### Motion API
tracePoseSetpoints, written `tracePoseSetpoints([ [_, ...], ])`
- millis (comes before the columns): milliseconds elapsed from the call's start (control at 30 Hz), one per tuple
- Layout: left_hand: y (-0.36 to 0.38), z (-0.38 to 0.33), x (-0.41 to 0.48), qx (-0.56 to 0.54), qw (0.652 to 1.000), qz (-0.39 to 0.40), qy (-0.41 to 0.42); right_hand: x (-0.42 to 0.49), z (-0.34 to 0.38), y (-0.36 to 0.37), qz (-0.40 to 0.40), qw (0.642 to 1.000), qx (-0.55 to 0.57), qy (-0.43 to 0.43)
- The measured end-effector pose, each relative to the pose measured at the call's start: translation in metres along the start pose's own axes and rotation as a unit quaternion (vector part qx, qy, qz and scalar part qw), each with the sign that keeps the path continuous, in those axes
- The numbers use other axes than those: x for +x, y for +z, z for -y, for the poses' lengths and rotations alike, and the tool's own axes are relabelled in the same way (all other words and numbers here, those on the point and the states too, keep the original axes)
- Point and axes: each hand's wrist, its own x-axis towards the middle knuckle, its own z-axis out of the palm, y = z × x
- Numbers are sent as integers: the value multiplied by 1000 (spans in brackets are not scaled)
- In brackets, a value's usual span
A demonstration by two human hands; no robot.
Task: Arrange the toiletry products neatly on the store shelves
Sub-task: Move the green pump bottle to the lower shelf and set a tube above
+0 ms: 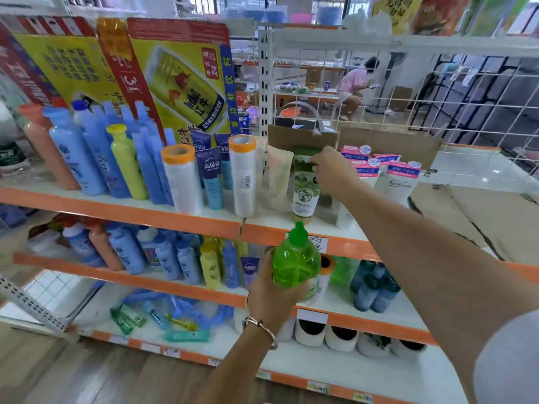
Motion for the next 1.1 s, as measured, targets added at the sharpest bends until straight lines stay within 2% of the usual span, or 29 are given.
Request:
tracePoseSetpoints([
  [100, 12, 0, -6, -8, 1000, 15, 1, -16, -4, -1, 6, 996, 90, -7],
  [267, 36, -4, -18, -5, 998, 60, -11, -95, -24, -7, -73, 967, 243, -23],
  [300, 43, -3, -21, -12, 998, 63, -13, -115, -31, -7, -55, 968, 244, -13],
  [400, 66, -5, -34, -15, 996, 82, 7, -167, -46, -3, 94, 975, 192, 54],
  [433, 74, -4, -38, -7, 995, 97, 7, -177, -51, 1, 121, 974, 180, 68],
  [567, 102, 16, -53, -5, 990, 133, -36, -189, -72, 13, 131, 964, 197, 124],
  [667, 118, 30, -52, 37, 981, 179, -67, -194, -84, 26, 143, 956, 197, 167],
  [767, 129, 39, -39, 58, 945, 316, -54, -200, -96, 52, 112, 944, 226, 213],
  [800, 130, 41, -32, 84, 939, 331, -47, -200, -100, 61, 102, 938, 239, 227],
  [833, 126, 39, -29, 87, 937, 328, -82, -200, -101, 70, 96, 934, 252, 236],
  [900, 121, 49, -22, 170, 944, 270, -82, -197, -104, 90, 86, 930, 263, 241],
  [933, 118, 60, -19, 194, 939, 268, -93, -193, -105, 100, 85, 930, 263, 240],
  [1000, 107, 83, -13, 203, 928, 284, -132, -183, -108, 118, 80, 933, 253, 245],
  [1100, 80, 119, 3, 214, 933, 253, -140, -166, -114, 142, 78, 935, 240, 250],
])
